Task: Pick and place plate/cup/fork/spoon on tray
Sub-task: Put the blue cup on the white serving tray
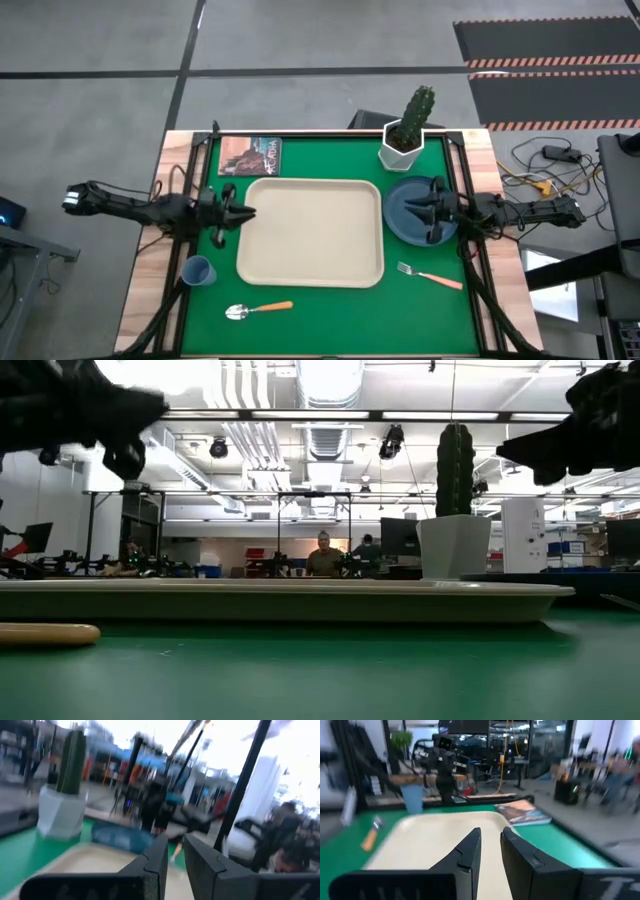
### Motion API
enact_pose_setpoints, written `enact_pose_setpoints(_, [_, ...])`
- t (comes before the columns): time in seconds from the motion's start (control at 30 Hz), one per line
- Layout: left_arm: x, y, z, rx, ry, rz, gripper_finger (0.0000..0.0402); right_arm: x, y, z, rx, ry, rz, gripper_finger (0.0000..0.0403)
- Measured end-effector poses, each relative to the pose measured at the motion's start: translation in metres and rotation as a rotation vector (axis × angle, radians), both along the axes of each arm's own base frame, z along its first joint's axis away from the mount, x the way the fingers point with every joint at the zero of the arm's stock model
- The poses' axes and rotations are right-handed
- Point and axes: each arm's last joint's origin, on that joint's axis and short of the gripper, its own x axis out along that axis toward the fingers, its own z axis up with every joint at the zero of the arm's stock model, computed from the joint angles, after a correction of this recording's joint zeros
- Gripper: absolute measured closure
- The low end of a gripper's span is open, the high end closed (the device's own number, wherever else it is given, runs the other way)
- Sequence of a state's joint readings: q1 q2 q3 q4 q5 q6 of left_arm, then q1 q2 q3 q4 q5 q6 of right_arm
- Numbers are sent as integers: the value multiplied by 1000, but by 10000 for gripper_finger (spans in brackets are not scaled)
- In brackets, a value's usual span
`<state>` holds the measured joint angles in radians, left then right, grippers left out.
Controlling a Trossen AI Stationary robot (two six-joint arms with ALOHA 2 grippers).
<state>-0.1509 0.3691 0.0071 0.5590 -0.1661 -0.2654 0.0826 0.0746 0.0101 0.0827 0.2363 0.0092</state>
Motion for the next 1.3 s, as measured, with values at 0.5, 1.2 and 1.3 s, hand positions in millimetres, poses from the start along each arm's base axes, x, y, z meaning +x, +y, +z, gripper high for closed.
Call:
enact_pose_setpoints(0.5, [10,0,40,-364,-258,-38,357,0,0,3,147,-35,4,339])
enact_pose_setpoints(1.2, [66,-15,108,-461,-246,-282,357,-1,0,5,148,-39,4,339])
enact_pose_setpoints(1.3, [72,-18,113,-456,-237,-319,357,-1,0,5,148,-41,4,339])
